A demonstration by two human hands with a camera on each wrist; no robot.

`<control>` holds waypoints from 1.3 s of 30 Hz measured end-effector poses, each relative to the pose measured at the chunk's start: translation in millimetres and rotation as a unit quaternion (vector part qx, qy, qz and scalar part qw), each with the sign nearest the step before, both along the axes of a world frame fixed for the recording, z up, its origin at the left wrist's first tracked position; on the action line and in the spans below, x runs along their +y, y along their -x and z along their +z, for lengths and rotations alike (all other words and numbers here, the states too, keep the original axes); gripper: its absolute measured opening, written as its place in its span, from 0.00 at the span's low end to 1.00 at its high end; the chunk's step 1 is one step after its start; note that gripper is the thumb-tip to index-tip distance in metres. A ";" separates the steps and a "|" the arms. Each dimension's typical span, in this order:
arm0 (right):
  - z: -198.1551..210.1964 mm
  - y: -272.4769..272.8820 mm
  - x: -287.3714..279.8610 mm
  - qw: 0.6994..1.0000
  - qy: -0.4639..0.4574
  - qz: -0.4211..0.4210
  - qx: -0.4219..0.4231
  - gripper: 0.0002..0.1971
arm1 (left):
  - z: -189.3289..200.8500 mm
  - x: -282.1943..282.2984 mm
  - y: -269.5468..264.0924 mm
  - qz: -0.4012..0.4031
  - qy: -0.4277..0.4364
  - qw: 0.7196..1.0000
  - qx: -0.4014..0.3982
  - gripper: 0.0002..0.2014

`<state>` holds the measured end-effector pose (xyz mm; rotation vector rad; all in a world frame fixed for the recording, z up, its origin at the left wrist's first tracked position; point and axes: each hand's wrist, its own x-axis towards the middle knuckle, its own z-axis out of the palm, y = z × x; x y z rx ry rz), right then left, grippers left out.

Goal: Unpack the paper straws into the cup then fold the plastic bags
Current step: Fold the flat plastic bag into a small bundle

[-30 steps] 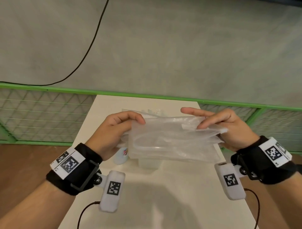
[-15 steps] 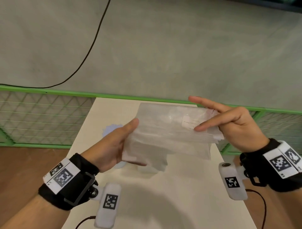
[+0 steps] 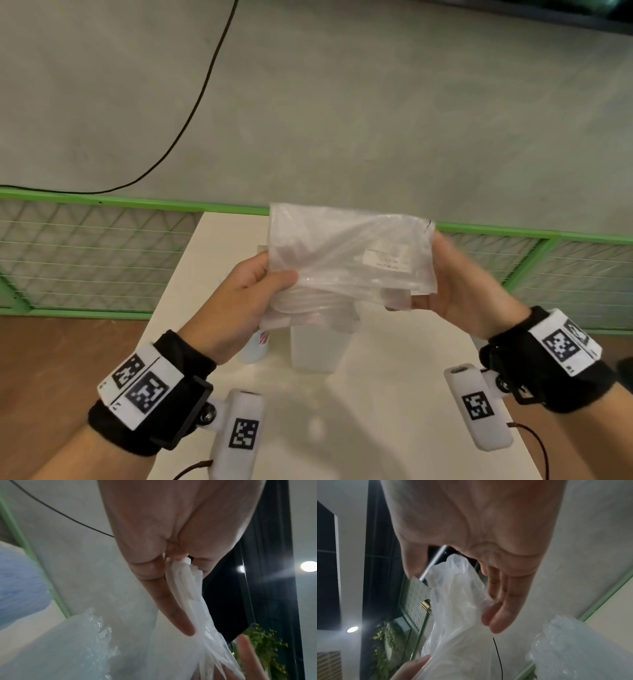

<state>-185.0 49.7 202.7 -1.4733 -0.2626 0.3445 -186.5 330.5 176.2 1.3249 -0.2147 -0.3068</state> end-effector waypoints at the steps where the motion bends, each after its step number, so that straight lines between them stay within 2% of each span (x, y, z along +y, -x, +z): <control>1: -1.1 -0.5 3.1 0.999 0.040 -0.008 -0.015 0.40 | -0.4 -0.6 -0.5 -0.002 -0.011 1.000 -0.015 0.13; 3: 0.2 -2.3 7.7 0.993 0.097 -0.034 -0.049 0.28 | -1.6 -1.2 -2.6 0.004 -0.027 0.999 -0.034 0.12; 5: 2.5 -4.8 7.7 0.988 0.109 -0.068 -0.085 0.21 | -2.5 -2.7 -2.3 0.017 -0.026 0.999 -0.043 0.14; 7: 1.6 -6.5 9.2 0.990 0.017 -0.087 -0.106 0.25 | -4.4 -6.5 -1.7 0.037 -0.021 0.998 -0.045 0.15; 9: -7.2 -6.7 18.2 0.982 -0.139 -0.095 -0.081 0.36 | -6.6 -11.7 -0.8 0.059 0.000 0.997 -0.050 0.15; 11: -22.4 -6.0 33.6 0.968 -0.216 -0.116 -0.047 0.43 | -7.8 -18.3 -1.2 0.081 0.026 0.995 -0.053 0.16; 15: -41.4 3.5 68.4 0.971 -0.198 -0.114 -0.065 0.51 | -7.5 -32.1 5.5 0.082 0.046 0.994 -0.055 0.16; 16: -38.6 6.4 75.0 0.971 -0.198 -0.118 -0.068 0.48 | -9.6 -34.2 7.1 0.081 0.038 0.994 -0.060 0.15; 19: -31.1 6.2 81.7 0.965 -0.193 -0.166 -0.068 0.20 | -13.1 -36.7 12.6 0.063 0.045 0.995 -0.067 0.11; 20: -29.0 6.1 83.4 0.963 -0.188 -0.178 -0.073 0.16 | -13.7 -36.8 13.0 0.059 0.040 0.995 -0.069 0.11; 23: -28.7 6.9 88.6 0.959 -0.163 -0.210 -0.102 0.14 | -12.9 -32.2 14.7 0.066 0.042 0.994 -0.070 0.12; 26: -27.5 6.0 86.9 0.939 -0.149 -0.276 -0.137 0.08 | -15.0 -27.2 13.8 0.073 0.059 0.993 -0.072 0.18; 30: -27.0 5.9 88.6 0.917 -0.224 -0.310 -0.115 0.09 | -15.0 -21.9 10.3 0.071 0.105 0.992 -0.025 0.21; 31: -28.1 6.7 90.4 0.916 -0.251 -0.296 -0.100 0.09 | -15.6 -23.0 9.6 0.073 0.096 0.992 -0.030 0.20; 33: -31.9 7.1 94.1 0.914 -0.298 -0.266 -0.069 0.19 | -15.2 -26.6 9.0 0.089 0.064 0.993 -0.049 0.14; 35: -35.4 6.6 94.7 0.903 -0.319 -0.284 -0.052 0.20 | -16.1 -28.8 9.7 0.098 0.042 0.992 -0.067 0.12; 37: -39.4 6.4 95.5 0.892 -0.289 -0.337 -0.085 0.15 | -15.6 -29.2 11.2 0.106 0.020 0.990 -0.089 0.11; 39: -46.7 7.7 96.0 0.885 -0.180 -0.395 -0.168 0.12 | -16.6 -29.6 10.8 0.116 -0.011 0.987 -0.107 0.09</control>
